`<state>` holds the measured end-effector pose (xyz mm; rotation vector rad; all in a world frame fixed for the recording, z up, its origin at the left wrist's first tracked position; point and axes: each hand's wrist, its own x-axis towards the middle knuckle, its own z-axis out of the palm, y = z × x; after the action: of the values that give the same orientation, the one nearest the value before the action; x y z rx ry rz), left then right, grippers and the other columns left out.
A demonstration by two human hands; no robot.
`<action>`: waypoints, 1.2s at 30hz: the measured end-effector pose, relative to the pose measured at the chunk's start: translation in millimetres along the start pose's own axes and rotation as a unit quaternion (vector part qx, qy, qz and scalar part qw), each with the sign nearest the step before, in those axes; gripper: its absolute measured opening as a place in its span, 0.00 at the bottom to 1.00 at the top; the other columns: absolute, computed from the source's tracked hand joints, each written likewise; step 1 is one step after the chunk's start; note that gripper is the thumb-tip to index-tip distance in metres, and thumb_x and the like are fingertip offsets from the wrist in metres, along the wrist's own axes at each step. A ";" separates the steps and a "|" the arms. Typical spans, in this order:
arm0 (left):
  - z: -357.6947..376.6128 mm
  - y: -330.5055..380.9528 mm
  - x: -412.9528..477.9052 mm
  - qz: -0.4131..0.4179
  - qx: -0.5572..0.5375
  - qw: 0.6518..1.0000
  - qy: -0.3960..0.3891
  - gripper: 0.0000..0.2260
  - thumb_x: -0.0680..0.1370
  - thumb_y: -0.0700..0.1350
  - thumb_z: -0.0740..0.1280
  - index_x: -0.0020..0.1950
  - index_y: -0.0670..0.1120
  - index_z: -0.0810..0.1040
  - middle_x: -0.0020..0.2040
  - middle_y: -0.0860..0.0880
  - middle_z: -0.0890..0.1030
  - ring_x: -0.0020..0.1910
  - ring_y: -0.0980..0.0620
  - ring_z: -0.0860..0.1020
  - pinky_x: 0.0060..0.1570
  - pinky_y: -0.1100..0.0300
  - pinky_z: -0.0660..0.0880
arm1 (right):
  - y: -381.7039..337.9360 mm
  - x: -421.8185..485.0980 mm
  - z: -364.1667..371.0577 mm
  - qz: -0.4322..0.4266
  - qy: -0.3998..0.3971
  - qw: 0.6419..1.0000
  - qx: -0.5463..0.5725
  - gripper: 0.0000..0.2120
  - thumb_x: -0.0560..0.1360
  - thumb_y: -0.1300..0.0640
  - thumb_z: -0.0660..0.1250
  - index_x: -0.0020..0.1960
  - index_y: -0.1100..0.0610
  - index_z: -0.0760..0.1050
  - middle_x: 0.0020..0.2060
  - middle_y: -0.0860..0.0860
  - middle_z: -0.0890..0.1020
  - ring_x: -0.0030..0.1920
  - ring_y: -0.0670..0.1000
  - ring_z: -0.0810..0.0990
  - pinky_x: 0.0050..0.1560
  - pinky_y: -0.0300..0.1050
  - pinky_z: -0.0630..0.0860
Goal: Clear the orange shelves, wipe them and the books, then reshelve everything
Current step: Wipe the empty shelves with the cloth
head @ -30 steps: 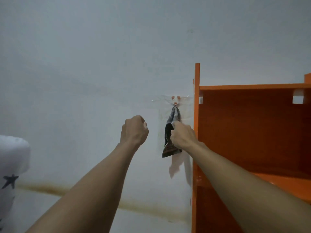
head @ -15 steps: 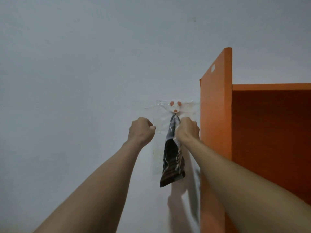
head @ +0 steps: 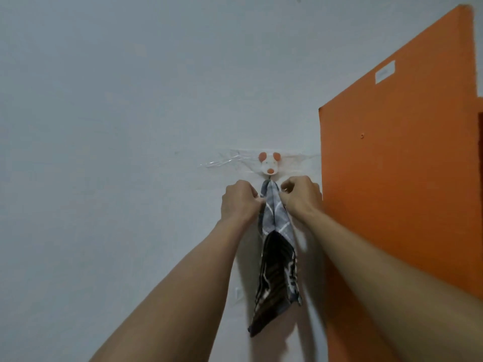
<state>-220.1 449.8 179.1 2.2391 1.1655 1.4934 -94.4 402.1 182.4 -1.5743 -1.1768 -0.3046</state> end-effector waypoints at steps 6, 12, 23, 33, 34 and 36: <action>15.1 -9.6 7.9 0.057 -0.002 0.998 0.039 0.05 0.72 0.43 0.69 0.39 0.46 0.84 0.42 0.45 0.85 0.45 0.44 0.81 0.44 0.55 0.78 | 6.4 5.4 16.0 -0.019 -0.005 1.000 -0.021 0.09 0.72 0.61 0.67 0.34 0.57 0.80 0.32 0.52 0.82 0.39 0.56 0.80 0.44 0.54 0.79; -1.7 -9.7 11.3 0.048 -0.073 0.996 -0.006 0.03 0.70 0.43 0.70 0.36 0.47 0.81 0.36 0.50 0.83 0.40 0.51 0.80 0.39 0.60 0.75 | -2.0 6.3 -1.7 0.043 -0.015 0.996 0.079 0.04 0.70 0.58 0.69 0.37 0.58 0.79 0.35 0.52 0.82 0.37 0.52 0.78 0.38 0.44 0.73; -59.8 19.9 -0.2 -0.035 -0.162 0.977 -0.131 0.05 0.73 0.37 0.72 0.39 0.40 0.79 0.37 0.43 0.77 0.37 0.47 0.76 0.40 0.52 0.77 | -33.1 -4.8 -38.3 0.033 -0.061 0.972 0.226 0.14 0.72 0.63 0.64 0.28 0.57 0.74 0.35 0.41 0.79 0.40 0.47 0.78 0.41 0.41 0.73; -84.8 53.8 -71.3 -0.019 0.021 0.997 -0.065 0.10 0.68 0.45 0.79 0.38 0.45 0.80 0.38 0.45 0.82 0.40 0.47 0.80 0.43 0.54 0.77 | -30.8 -62.1 -79.3 -0.109 -0.126 0.984 -0.065 0.12 0.69 0.65 0.69 0.50 0.54 0.77 0.44 0.54 0.81 0.43 0.57 0.80 0.45 0.52 0.81; -85.3 60.0 -83.7 -0.009 0.056 0.995 -0.085 0.11 0.67 0.47 0.80 0.38 0.46 0.79 0.36 0.48 0.81 0.38 0.50 0.78 0.38 0.58 0.74 | -29.7 -68.3 -85.4 -0.103 -0.109 0.987 -0.056 0.12 0.69 0.66 0.67 0.50 0.53 0.76 0.43 0.53 0.81 0.43 0.57 0.80 0.45 0.52 0.80; -83.6 69.8 -107.2 0.007 0.113 0.990 -0.086 0.10 0.69 0.49 0.79 0.39 0.46 0.81 0.36 0.49 0.81 0.37 0.51 0.78 0.34 0.60 0.70 | -27.3 -81.1 -100.5 -0.087 -0.102 0.991 -0.030 0.12 0.70 0.67 0.66 0.48 0.53 0.73 0.42 0.52 0.79 0.43 0.56 0.79 0.44 0.49 0.78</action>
<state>-275.5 307.4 183.4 2.4691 1.3228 1.1971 -117.4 272.2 178.5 -1.5859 -1.4800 -0.2986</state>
